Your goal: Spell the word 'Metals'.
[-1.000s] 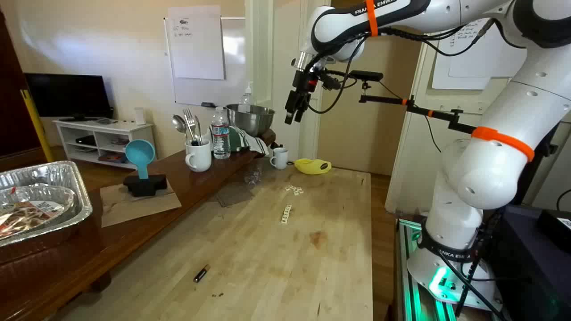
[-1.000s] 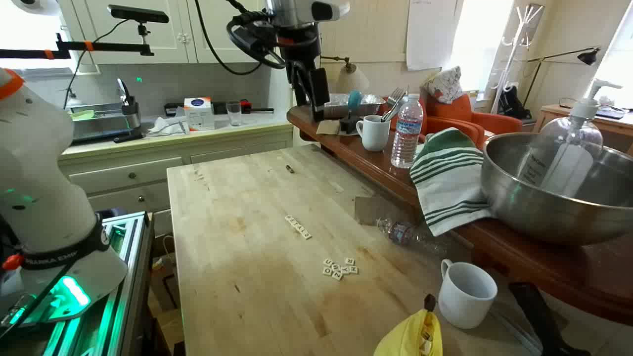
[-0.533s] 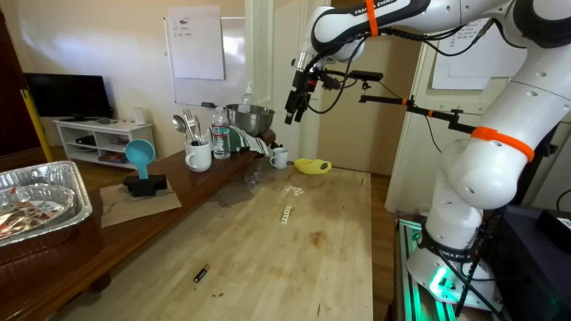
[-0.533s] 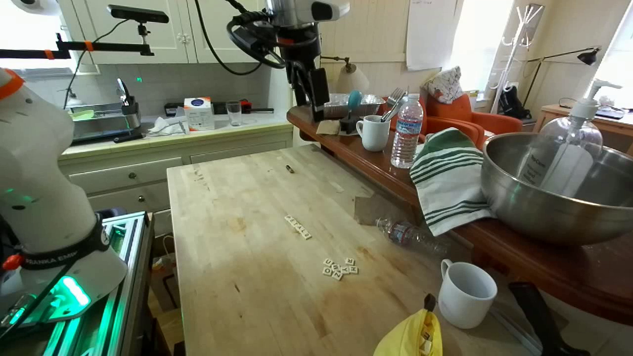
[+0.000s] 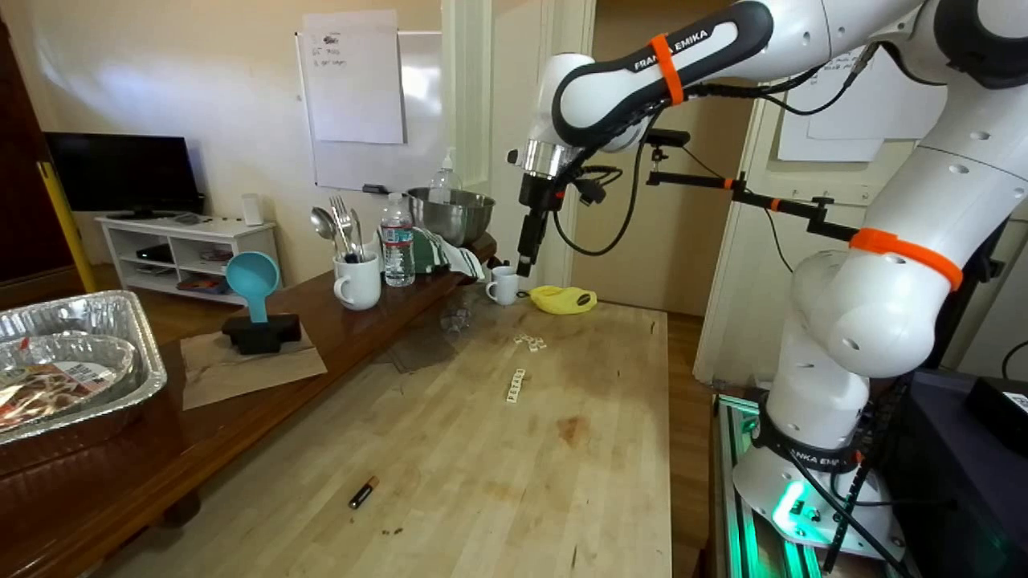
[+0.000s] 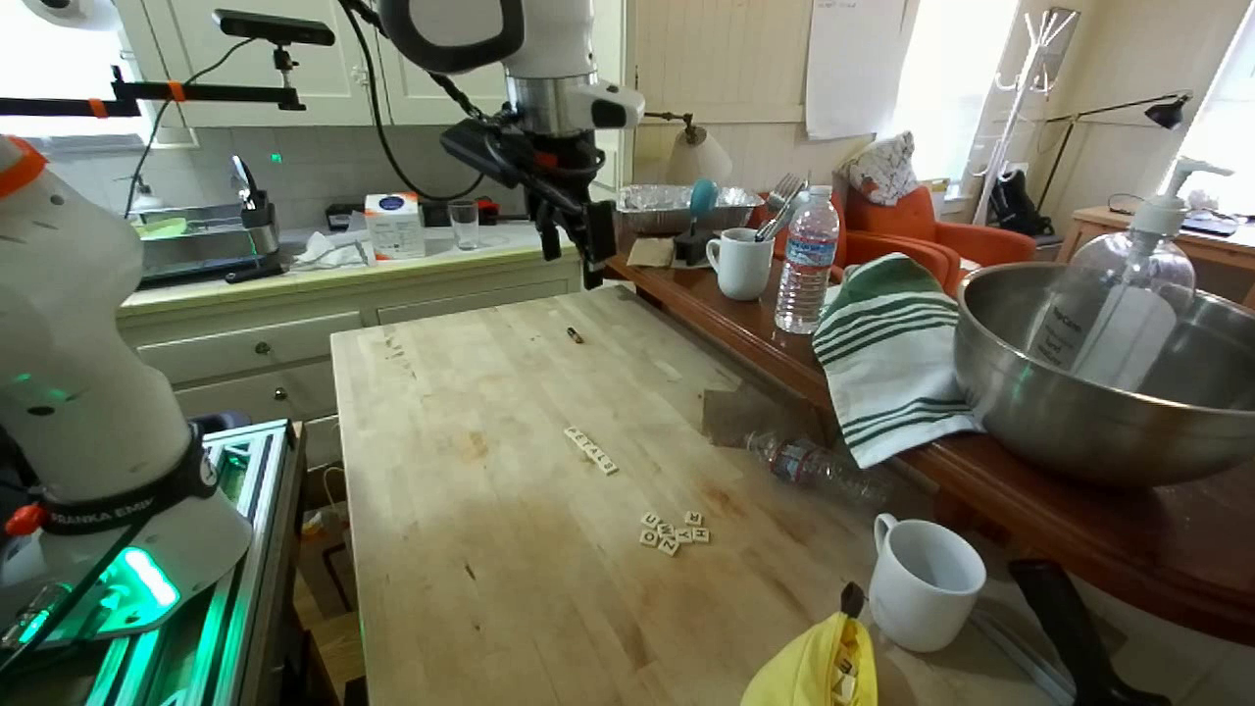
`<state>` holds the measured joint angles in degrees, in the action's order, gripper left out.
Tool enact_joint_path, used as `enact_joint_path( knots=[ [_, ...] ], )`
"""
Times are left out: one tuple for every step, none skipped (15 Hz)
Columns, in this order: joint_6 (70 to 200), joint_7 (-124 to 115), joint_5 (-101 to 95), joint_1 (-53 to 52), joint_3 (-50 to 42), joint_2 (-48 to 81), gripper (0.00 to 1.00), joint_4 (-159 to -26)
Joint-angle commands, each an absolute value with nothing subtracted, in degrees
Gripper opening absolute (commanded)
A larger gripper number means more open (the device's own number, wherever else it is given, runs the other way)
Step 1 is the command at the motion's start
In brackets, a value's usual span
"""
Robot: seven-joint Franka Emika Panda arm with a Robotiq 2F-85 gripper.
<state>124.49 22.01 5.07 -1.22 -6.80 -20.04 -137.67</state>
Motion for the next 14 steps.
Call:
enact_joint_path(
  knots=[
    [130.25, 27.94, 5.25, -2.97, -6.55, -19.39, 1.0, -143.05],
    [131.55, 28.97, 5.32, -3.27, -6.58, -18.73, 1.0, -144.02],
    [132.97, 30.18, 5.64, -3.64, -6.72, -18.15, 1.0, -145.07],
    [134.7, 31.36, 5.98, -3.98, -6.87, -17.52, 1.0, -146.07],
    [135.81, 32.8, 5.77, -4.22, -6.99, -16.48, 1.0, -146.52],
    [132.82, 29.67, 5.08, -3.41, -6.41, -18.01, 1.0, -145.03],
    [133.36, 29.96, 5.08, -3.44, -6.38, -17.53, 1.0, -145.49],
    [133.36, 29.95, 5.08, -3.42, -6.38, -17.42, 1.0, -145.39],
    [133.36, 29.94, 5.08, -3.4, -6.39, -17.5, 1.0, -145.23],
    [133.36, 29.94, 5.07, -3.41, -6.4, -17.63, 1.0, -145.13],
    [133.36, 29.94, 5.07, -3.42, -6.41, -17.73, 1.0, -145.07],
    [133.42, 29.95, 5.33, -3.63, -6.33, -17.22, 1.0, -145.42],
    [135.4, 28.35, 4.83, -3.48, -5.73, -15.86, 1.0, -146.57],
    [135.97, 27.41, 4.83, -3.43, -5.48, -15.15, 1.0, -147.2]
  ],
)
